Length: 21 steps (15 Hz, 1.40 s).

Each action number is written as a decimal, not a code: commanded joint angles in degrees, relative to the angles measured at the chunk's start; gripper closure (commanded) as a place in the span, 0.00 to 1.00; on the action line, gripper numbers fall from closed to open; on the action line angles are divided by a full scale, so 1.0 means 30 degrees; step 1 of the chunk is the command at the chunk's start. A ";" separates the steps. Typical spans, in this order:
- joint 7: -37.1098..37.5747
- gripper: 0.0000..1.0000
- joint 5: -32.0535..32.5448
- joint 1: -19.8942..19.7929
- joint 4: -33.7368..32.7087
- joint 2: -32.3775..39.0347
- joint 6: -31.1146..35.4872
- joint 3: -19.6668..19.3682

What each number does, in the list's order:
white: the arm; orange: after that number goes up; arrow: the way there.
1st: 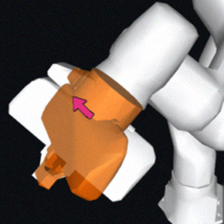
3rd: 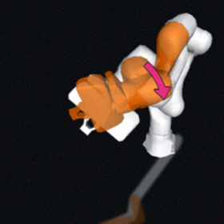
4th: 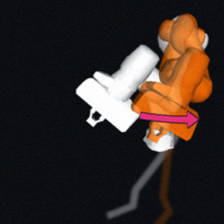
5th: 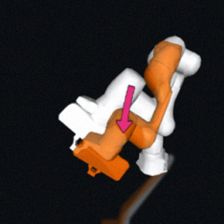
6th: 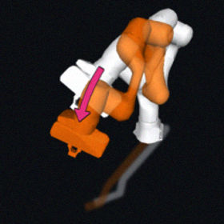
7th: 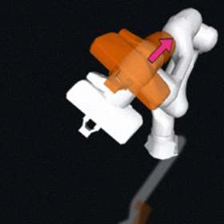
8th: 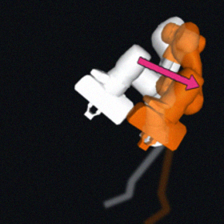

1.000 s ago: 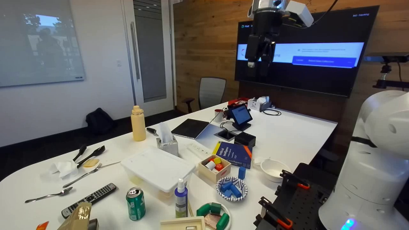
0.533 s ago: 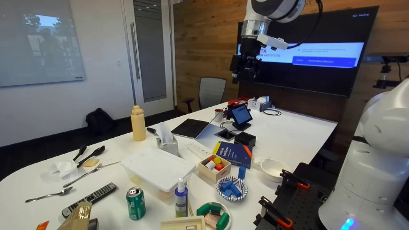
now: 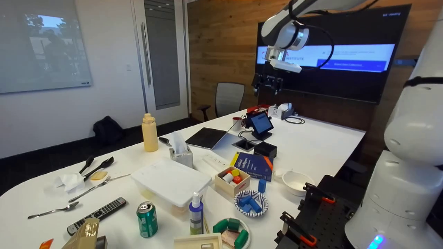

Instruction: Press the bottom button of the black object on the right

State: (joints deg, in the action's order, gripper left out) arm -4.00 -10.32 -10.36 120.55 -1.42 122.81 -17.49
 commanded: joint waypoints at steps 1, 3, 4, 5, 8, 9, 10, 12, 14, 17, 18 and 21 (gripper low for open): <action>-0.0202 0.00 -0.2200 -0.1321 -0.3866 0.4793 0.0424 -0.0098; 0.0064 0.00 -0.3246 -0.2356 -0.5737 0.7239 0.0768 0.0171; 0.0377 0.00 -0.3587 -0.2847 -0.6621 0.8438 0.1190 0.0300; 0.0683 0.00 -0.3834 -0.3297 -0.7521 0.9610 0.1819 0.0424; 0.1860 0.00 -0.4198 -0.4715 -1.0431 1.3331 0.3077 0.0932; 0.2437 0.00 -0.4026 -0.5055 -1.1318 1.4460 0.3254 0.1064; 0.3031 0.00 -0.3792 -0.5300 -1.2165 1.5540 0.3277 0.1161; 0.4075 0.00 -0.3456 -0.5612 -1.3787 1.7420 0.3104 0.1267; 0.5032 0.28 -0.3221 -0.5752 -1.5219 1.8917 0.2886 0.1303; 0.6053 0.51 -0.2946 -0.5924 -1.7118 2.0573 0.2299 0.1336; 0.6379 0.58 -0.2838 -0.5914 -1.7570 2.0951 0.2262 0.1289; 0.6976 0.80 -0.2579 -0.5966 -1.8607 2.1796 0.1765 0.1296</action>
State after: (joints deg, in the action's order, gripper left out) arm 13.91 -19.87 -27.40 69.97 61.25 131.65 -13.99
